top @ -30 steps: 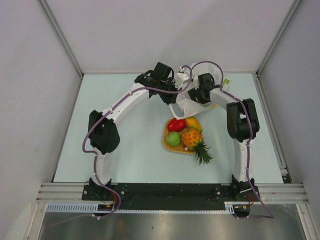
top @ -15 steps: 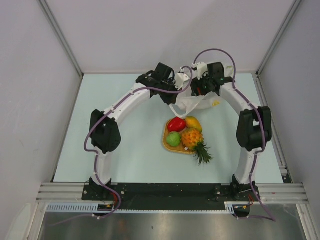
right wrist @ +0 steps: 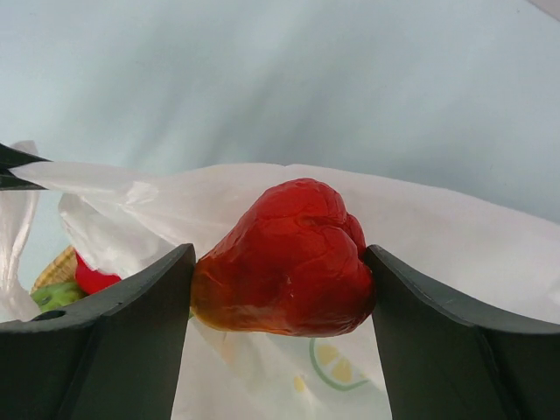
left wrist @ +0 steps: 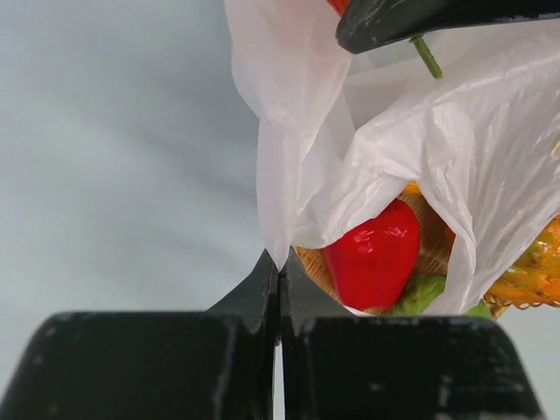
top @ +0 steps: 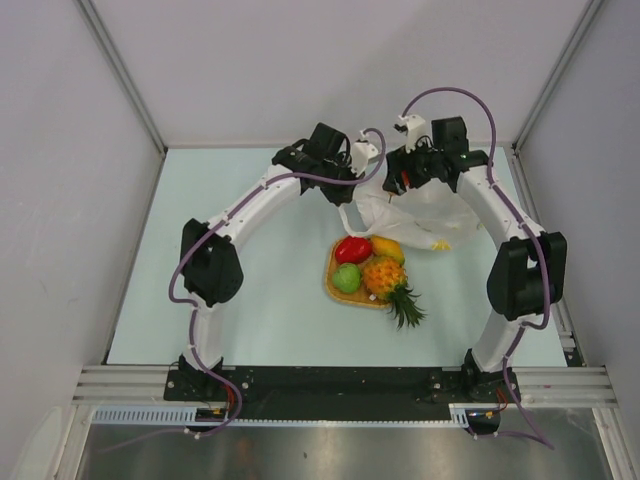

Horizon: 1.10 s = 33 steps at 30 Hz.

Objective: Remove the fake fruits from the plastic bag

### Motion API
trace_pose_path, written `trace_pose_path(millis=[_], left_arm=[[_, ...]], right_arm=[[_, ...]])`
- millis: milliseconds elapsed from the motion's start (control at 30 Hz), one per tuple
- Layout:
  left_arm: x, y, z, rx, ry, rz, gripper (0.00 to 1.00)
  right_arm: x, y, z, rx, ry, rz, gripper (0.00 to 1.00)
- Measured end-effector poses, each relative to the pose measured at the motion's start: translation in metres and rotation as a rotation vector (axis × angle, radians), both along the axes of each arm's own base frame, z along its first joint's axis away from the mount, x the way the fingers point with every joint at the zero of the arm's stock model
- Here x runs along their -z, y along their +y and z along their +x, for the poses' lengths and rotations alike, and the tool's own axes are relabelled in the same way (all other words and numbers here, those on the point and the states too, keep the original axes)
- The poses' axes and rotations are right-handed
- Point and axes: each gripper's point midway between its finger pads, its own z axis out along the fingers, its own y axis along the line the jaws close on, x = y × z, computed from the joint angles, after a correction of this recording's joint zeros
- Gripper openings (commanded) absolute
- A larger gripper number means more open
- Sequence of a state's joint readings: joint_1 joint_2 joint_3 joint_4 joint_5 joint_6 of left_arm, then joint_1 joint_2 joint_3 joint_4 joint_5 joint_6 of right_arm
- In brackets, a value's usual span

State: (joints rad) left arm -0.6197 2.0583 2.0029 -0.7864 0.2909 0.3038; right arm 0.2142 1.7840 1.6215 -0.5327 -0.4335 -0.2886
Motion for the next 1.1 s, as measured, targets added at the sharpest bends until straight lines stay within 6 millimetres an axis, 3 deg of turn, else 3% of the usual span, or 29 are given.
trace_pose_path(millis=[100, 167, 233, 333, 433, 533, 667, 733, 900, 1100], left_arm=[[0.0, 0.005, 0.006, -0.042, -0.018, 0.019, 0.0], [-0.001, 0.009, 0.013, -0.078, -0.04, 0.032, 0.0], [-0.006, 0.017, 0.025, -0.147, -0.078, 0.054, 0.0], [-0.02, 0.032, 0.048, -0.264, -0.164, 0.08, 0.0], [-0.035, 0.051, 0.07, -0.368, -0.239, 0.096, 0.0], [-0.044, 0.079, 0.09, -0.47, -0.286, 0.115, 0.0], [-0.046, 0.12, 0.109, -0.581, -0.307, 0.15, 0.0], [-0.046, 0.139, 0.113, -0.623, -0.312, 0.167, 0.0], [-0.04, 0.171, 0.106, -0.676, -0.297, 0.207, 0.0], [-0.041, 0.176, 0.096, -0.675, -0.288, 0.215, 0.0]], right_arm=[[0.004, 0.0, 0.001, 0.004, 0.024, 0.012, 0.55], [-0.005, 0.001, 0.004, 0.001, 0.015, 0.026, 0.55], [-0.024, 0.006, 0.008, -0.01, -0.022, 0.044, 0.55], [-0.069, 0.019, 0.013, -0.048, -0.12, 0.08, 0.55], [-0.098, 0.037, -0.004, -0.122, -0.189, 0.09, 0.55], [-0.111, 0.067, -0.045, -0.264, -0.252, 0.063, 0.56], [-0.084, 0.099, -0.117, -0.489, -0.265, -0.024, 0.55], [-0.065, 0.107, -0.138, -0.57, -0.241, -0.067, 0.55], [-0.008, 0.102, -0.148, -0.645, -0.129, -0.185, 0.54], [0.048, 0.102, -0.149, -0.685, -0.002, -0.29, 0.54]])
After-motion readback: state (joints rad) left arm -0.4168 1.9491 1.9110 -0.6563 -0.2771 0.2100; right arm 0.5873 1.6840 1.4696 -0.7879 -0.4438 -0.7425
